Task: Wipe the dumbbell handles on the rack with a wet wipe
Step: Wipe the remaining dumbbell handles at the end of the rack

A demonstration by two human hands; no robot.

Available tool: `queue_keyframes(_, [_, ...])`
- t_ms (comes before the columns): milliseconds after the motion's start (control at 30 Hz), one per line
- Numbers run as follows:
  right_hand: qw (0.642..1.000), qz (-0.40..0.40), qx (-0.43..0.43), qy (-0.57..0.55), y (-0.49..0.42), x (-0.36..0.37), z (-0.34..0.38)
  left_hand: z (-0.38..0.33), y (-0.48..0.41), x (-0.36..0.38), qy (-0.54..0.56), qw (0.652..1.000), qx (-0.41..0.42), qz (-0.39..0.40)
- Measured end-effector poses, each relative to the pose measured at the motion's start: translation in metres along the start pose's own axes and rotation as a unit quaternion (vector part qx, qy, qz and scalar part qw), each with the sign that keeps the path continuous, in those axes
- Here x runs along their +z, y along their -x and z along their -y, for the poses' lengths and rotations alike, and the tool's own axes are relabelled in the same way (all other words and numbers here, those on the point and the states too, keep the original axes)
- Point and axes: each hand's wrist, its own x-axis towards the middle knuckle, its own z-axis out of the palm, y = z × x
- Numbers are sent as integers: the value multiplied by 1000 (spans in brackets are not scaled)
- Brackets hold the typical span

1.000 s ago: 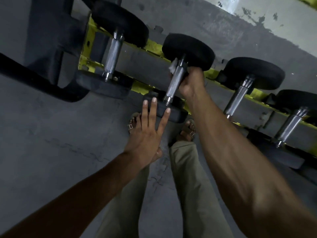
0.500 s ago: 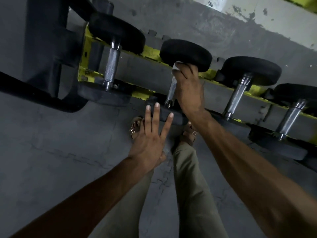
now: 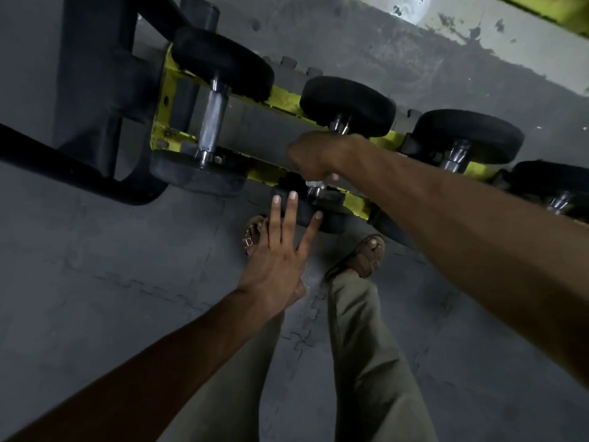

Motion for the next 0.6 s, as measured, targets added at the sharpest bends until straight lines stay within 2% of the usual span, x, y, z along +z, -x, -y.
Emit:
queue_keyframes(67, [998,-18,-15,-57,0,9,6,-1,-1,0,6,1000,-3,0])
queue_keyframes(167, [987,-140,-49,-59,6,34,5,-1,-1,1,6,1000,-4,1])
queue_keyframes(300, [945,-271,-87,-158,19,70,-6,-1,-2,2,6,1000,-9,0])
queue_keyframes(367, [917,-330,-51,-219,25,88,-5,-2,-2,2,4,1000,-10,1])
queue_keyframes(467, [861,-397,56,-313,28,107,4,-3,-2,2,-5,1000,-11,4])
queue_keyframes(600, [784,-402,169,-443,28,119,8,-2,-3,2,5,1000,-10,2])
